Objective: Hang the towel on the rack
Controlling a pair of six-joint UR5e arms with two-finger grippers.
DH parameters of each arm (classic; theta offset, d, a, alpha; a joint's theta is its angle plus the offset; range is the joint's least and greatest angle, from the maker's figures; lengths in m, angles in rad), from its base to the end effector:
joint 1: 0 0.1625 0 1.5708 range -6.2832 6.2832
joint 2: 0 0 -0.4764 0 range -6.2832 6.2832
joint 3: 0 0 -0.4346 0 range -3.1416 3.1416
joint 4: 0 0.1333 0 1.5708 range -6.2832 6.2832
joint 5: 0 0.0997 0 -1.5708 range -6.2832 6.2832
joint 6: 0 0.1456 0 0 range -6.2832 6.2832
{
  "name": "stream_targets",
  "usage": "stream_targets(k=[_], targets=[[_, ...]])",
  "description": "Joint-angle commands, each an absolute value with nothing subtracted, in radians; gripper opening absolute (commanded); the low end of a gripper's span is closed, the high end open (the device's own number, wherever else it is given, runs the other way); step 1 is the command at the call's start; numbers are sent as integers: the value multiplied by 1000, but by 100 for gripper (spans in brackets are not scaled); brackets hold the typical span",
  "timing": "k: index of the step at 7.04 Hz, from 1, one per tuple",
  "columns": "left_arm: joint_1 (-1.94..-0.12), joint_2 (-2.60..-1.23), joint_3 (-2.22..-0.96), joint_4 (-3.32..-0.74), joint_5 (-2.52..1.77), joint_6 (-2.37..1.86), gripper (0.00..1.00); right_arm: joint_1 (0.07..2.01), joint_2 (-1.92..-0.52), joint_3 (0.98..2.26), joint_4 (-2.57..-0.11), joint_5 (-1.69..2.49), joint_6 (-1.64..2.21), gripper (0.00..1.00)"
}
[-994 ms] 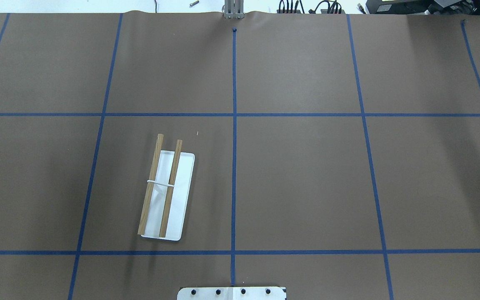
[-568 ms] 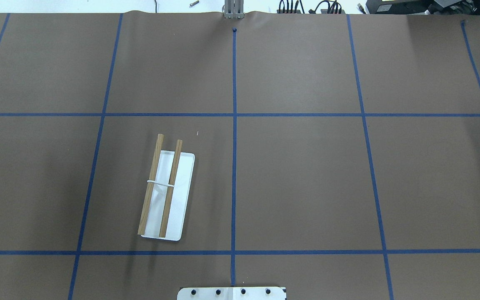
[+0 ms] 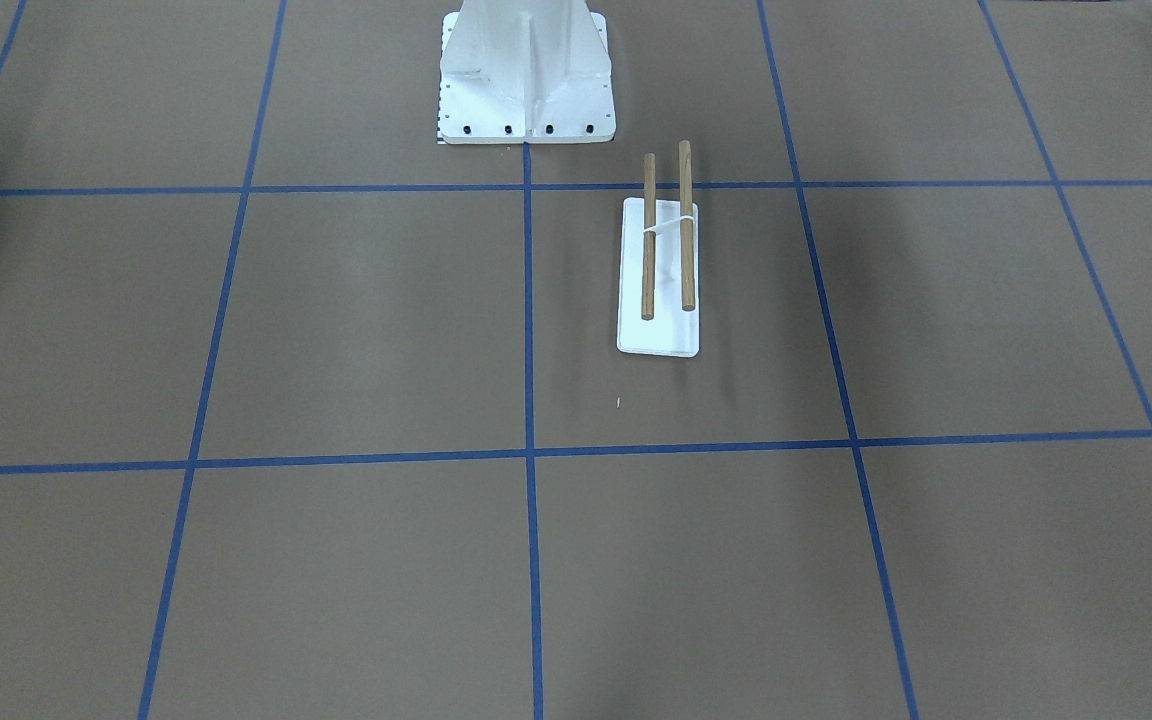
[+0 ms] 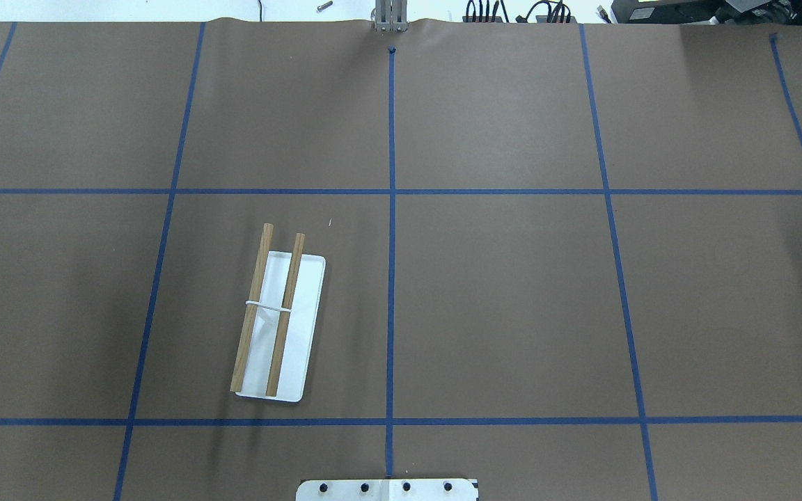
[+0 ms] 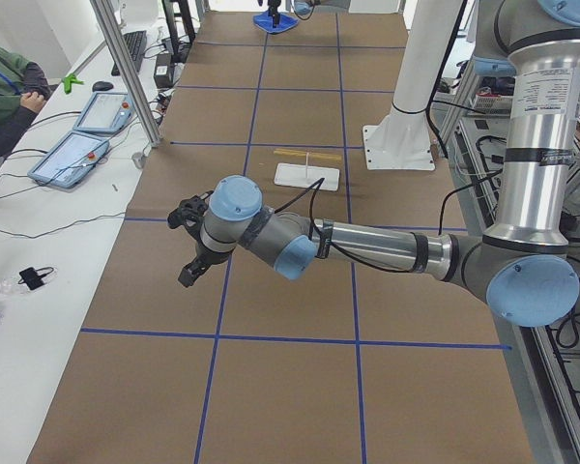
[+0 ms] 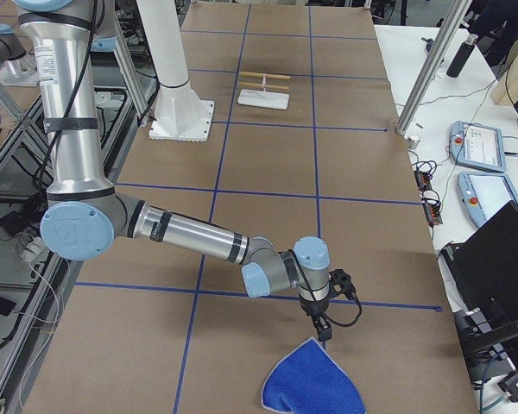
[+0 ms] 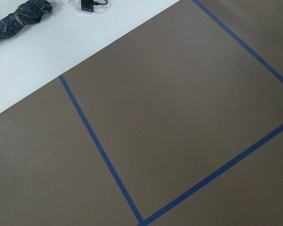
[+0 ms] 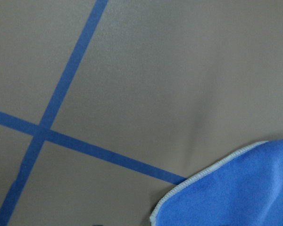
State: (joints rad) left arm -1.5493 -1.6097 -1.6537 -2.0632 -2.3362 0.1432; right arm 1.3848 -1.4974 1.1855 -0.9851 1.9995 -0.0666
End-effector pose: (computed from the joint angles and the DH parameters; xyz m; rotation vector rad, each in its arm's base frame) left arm -0.0197 -0.5925 0.6141 0.6302 0.7069 0.3872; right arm -0.0358 -0.5838 0.8715 0.2446 -0.4430 -0.3059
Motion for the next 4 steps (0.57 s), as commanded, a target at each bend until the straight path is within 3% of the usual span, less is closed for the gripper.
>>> stream_targets(k=[1, 4], targets=[[-1549, -1611, -1654, -2063, -2335, 141, 99, 1348, -1468, 1126, -983, 1942, -67, 68], [-1549, -1612, -1654, -2063, -2335, 138, 99, 1322, -1437, 1071, -983, 1910, -66, 66]])
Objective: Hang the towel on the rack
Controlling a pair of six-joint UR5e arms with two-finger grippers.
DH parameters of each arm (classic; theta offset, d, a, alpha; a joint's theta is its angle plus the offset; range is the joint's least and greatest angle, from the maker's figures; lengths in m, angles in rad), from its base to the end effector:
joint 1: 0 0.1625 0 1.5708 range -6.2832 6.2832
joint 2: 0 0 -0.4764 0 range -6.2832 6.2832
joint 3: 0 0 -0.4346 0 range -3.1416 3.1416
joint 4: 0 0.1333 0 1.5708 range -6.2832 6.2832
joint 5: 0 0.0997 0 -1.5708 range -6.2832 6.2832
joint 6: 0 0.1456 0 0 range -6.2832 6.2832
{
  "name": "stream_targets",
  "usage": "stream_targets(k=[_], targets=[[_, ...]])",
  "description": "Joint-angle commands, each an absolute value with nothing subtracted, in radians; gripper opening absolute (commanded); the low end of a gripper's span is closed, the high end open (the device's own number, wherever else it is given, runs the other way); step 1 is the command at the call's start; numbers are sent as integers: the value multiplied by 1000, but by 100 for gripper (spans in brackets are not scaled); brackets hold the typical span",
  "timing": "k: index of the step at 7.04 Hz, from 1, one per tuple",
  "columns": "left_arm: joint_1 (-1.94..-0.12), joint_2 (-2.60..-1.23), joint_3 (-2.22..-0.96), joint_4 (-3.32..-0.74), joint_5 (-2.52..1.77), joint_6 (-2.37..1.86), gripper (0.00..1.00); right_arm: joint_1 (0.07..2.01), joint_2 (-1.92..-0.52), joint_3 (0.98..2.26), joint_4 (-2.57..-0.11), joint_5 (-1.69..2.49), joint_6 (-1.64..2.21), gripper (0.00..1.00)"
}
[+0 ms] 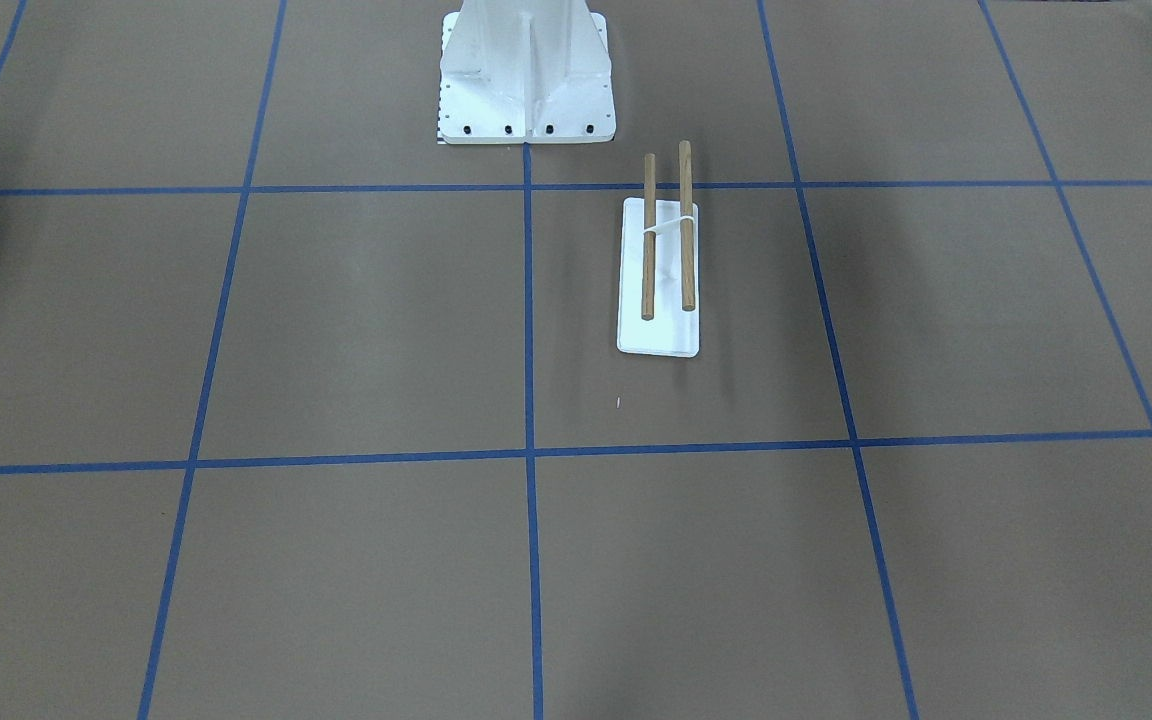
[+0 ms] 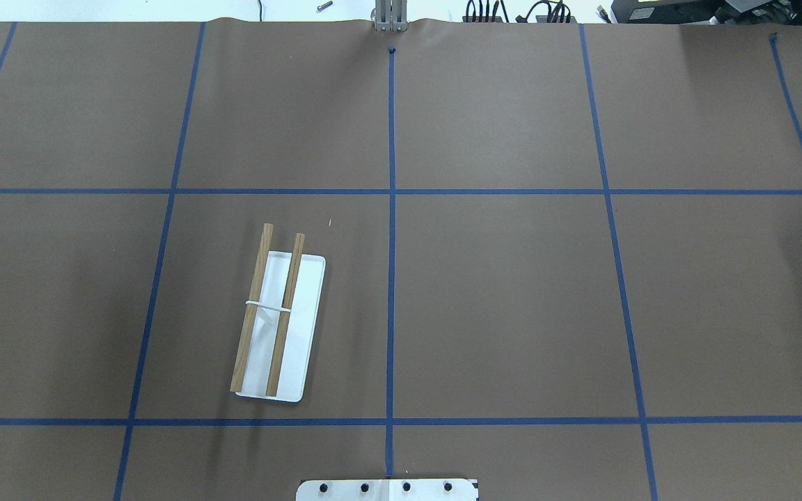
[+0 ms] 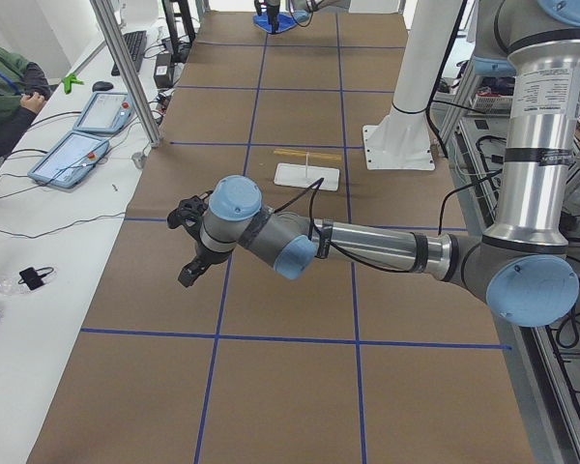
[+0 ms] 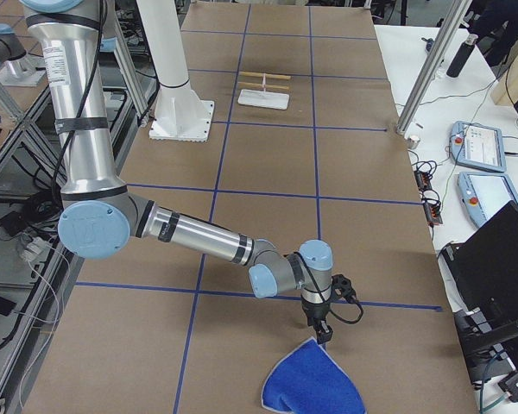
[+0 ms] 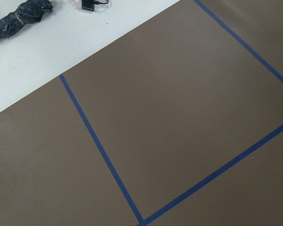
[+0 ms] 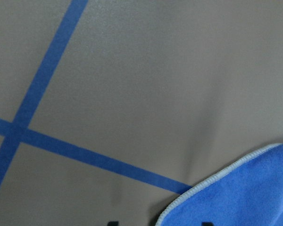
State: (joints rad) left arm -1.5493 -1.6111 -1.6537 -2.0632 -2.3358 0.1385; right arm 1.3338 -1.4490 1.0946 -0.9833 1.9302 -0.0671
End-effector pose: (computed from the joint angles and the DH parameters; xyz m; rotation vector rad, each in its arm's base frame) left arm -0.0197 -0.5931 0.6133 0.6298 0.7077 0.3832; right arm -0.0597 -0.5966 0.8958 0.2004 -0.3779 -0.3414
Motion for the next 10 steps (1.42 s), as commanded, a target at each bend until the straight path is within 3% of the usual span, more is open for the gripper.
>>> stream_targets(k=[1, 6, 9, 10], targets=[[-1549, -1611, -1654, -2063, -2335, 138, 99, 1321, -1430, 1052, -983, 1892, -66, 66], [-1548, -1614, -1654, -2063, -2335, 137, 99, 1321, -1456, 1043, -982, 1891, -69, 41], [-1548, -1615, -1654, -2063, -2335, 137, 99, 1321, -1460, 1045, -982, 1890, -71, 0], [-1548, -1615, -1654, -2063, -2335, 137, 99, 1321, -1459, 1045, -982, 1891, -71, 0]])
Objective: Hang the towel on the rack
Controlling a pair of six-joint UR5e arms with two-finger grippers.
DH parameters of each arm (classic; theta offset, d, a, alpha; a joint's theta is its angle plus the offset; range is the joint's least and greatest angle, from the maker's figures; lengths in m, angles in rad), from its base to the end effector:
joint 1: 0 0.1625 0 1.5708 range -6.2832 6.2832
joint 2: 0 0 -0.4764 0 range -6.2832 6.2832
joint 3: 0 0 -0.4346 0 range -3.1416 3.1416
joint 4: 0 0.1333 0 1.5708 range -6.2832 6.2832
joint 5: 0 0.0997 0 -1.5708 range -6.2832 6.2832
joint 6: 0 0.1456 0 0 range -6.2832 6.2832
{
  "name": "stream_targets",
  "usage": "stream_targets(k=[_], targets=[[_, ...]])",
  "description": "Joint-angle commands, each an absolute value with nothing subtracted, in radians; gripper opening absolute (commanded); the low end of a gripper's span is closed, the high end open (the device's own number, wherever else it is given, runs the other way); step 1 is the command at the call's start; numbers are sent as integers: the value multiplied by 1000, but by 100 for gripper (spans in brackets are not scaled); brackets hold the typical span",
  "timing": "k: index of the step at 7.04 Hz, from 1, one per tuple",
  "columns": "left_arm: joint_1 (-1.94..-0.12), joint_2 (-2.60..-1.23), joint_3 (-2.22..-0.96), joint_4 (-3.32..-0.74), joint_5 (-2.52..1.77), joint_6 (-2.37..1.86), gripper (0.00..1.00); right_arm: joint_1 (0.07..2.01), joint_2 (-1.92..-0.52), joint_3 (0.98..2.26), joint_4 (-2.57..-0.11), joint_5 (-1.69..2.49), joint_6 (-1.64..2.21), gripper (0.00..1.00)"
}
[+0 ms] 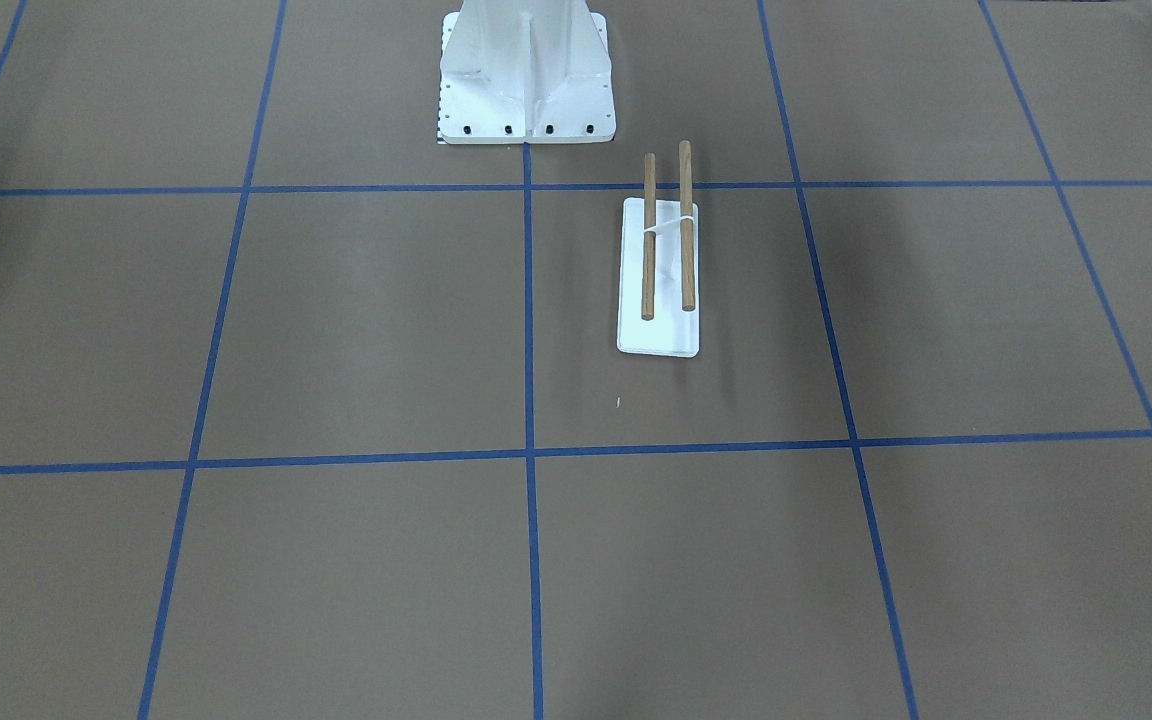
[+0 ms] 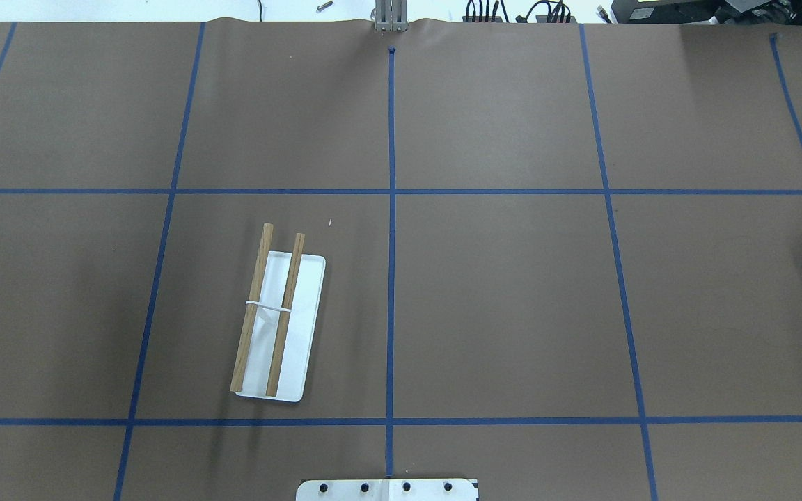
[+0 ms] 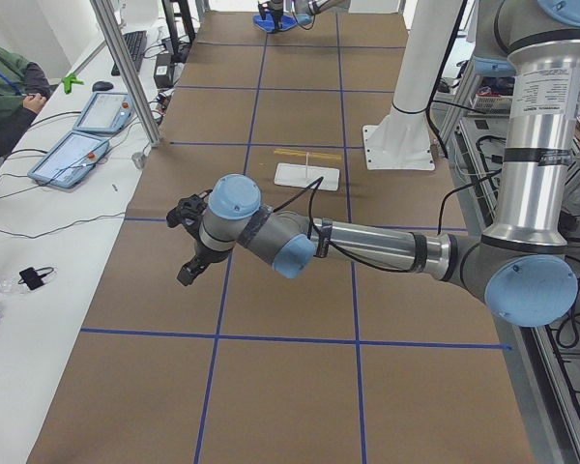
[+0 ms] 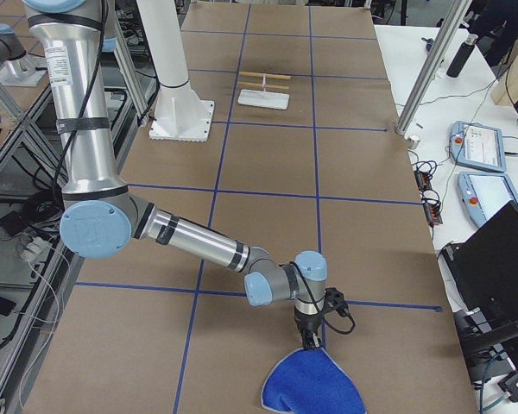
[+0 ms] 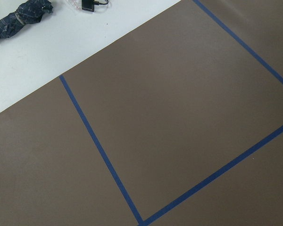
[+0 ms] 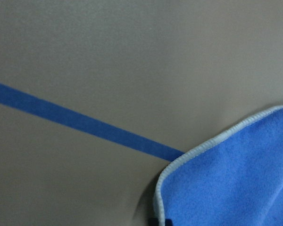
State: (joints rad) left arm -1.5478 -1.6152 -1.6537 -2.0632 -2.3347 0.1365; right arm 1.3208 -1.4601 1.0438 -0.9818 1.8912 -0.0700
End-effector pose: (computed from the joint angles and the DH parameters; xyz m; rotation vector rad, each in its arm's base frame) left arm -0.0189 -0.5950 0.6109 0.6325 0.7072 0.3839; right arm -0.0568 -0.5759 0.9307 0.1425 -0.3354 -0.3441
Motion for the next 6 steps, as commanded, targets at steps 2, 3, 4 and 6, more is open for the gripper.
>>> stream_targets(k=[2, 3, 4, 6], targets=[[-1548, -1618, -1654, -2063, -2333, 129, 99, 1336, -1433, 1081, -992, 1916, -77, 0], [-1546, -1620, -1655, -2066, -2336, 130, 99, 1357, -1411, 1107, -997, 1925, -77, 0], [-1542, -1620, -1655, -2066, -2336, 130, 99, 1399, -1370, 1109, -1002, 1952, -77, 0], [-1533, -1626, -1658, -2063, -2338, 115, 98, 1437, -1295, 1190, -1130, 1990, -75, 0]])
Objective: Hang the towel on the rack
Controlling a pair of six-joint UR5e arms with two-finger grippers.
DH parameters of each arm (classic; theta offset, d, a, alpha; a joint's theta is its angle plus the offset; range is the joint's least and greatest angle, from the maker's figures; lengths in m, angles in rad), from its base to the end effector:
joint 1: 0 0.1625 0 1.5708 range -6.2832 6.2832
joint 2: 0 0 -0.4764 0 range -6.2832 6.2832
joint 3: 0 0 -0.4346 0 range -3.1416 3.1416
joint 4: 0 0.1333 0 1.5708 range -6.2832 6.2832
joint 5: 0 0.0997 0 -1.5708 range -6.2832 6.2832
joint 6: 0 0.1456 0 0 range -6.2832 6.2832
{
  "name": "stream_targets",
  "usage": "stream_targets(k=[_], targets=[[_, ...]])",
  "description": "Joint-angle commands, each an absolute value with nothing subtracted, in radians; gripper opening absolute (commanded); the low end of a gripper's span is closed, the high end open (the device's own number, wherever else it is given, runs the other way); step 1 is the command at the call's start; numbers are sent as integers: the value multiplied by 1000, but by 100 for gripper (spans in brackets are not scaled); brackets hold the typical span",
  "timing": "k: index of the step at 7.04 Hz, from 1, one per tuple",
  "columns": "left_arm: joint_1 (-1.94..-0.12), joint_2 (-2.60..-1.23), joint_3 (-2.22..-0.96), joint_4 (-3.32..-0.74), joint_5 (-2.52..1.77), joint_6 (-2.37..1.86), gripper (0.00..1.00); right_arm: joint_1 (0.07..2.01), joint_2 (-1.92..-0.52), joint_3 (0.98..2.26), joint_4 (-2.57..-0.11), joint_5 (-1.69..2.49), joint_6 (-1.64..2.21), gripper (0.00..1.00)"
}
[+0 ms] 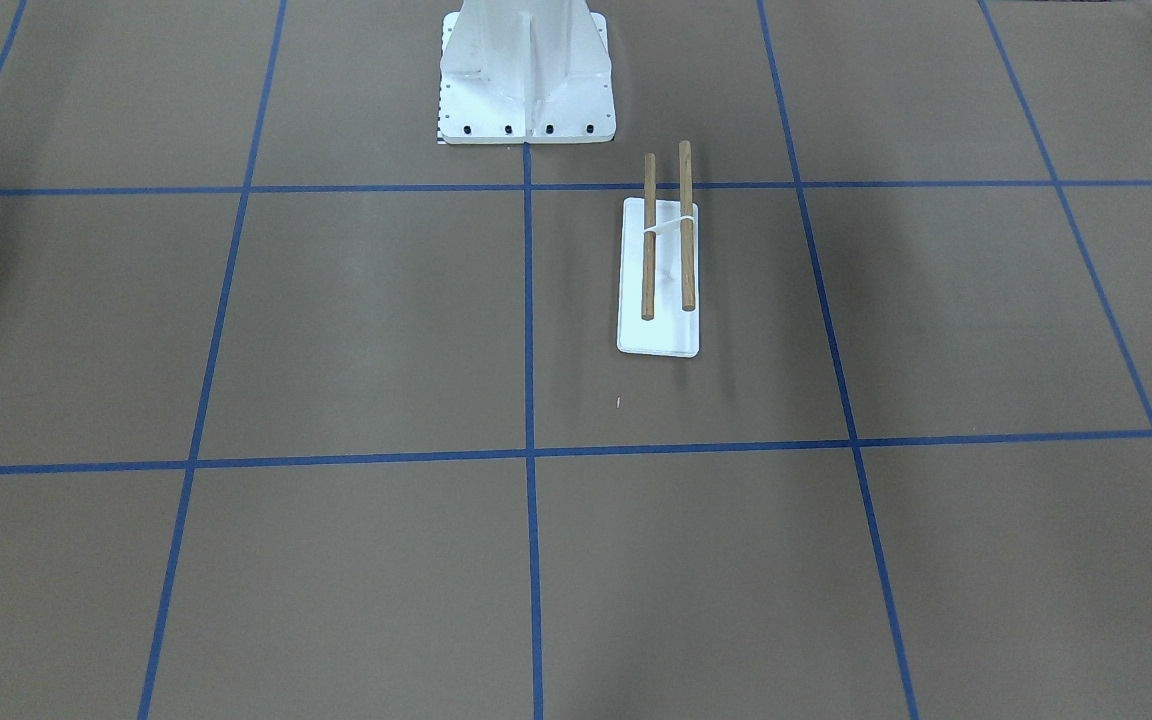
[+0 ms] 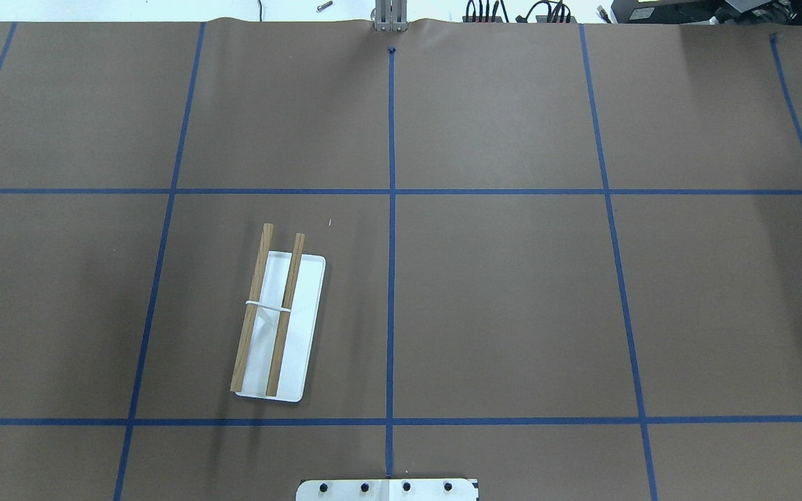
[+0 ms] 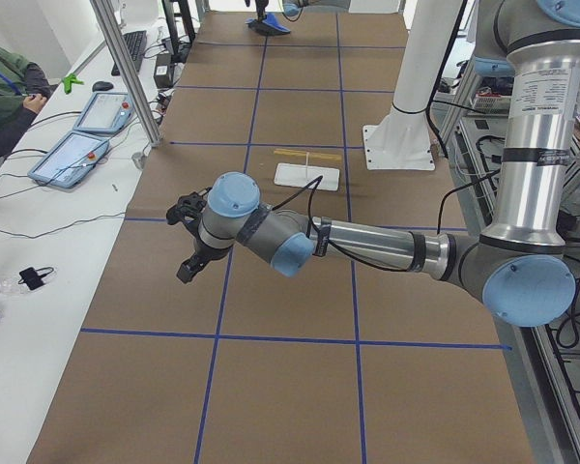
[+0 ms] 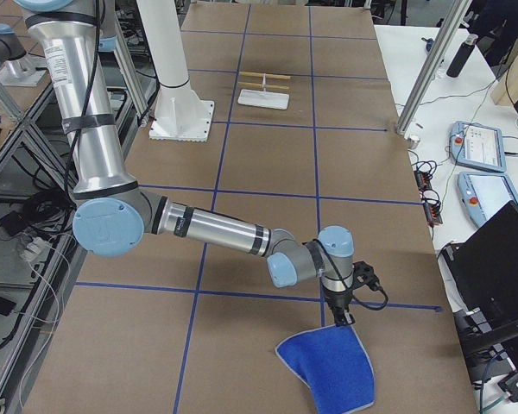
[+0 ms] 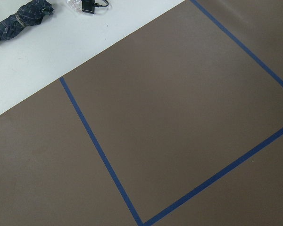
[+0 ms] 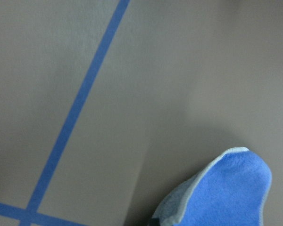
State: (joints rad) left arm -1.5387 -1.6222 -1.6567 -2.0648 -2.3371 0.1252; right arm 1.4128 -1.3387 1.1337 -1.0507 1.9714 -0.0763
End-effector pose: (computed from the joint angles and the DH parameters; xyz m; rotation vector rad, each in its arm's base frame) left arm -0.0131 -0.5981 0.6046 0.6362 0.7145 0.3869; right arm -0.0301 -0.6751 0.8112 0.2954 -0.4111 -0.2924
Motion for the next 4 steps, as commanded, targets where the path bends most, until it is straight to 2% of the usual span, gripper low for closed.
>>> stream_targets(k=[1, 3, 4], targets=[[-1508, -1637, -1666, -2065, -2339, 50, 98, 1445, -1269, 1330, -1319, 2012, -65, 0], [-1447, -1698, -1667, -2066, -2338, -140, 98, 1445, -1241, 1590, -1581, 2052, 45, 0], [-1412, -1742, -1667, -2068, -2338, -278, 98, 1431, -1215, 1642, -1591, 2128, 195, 0]])
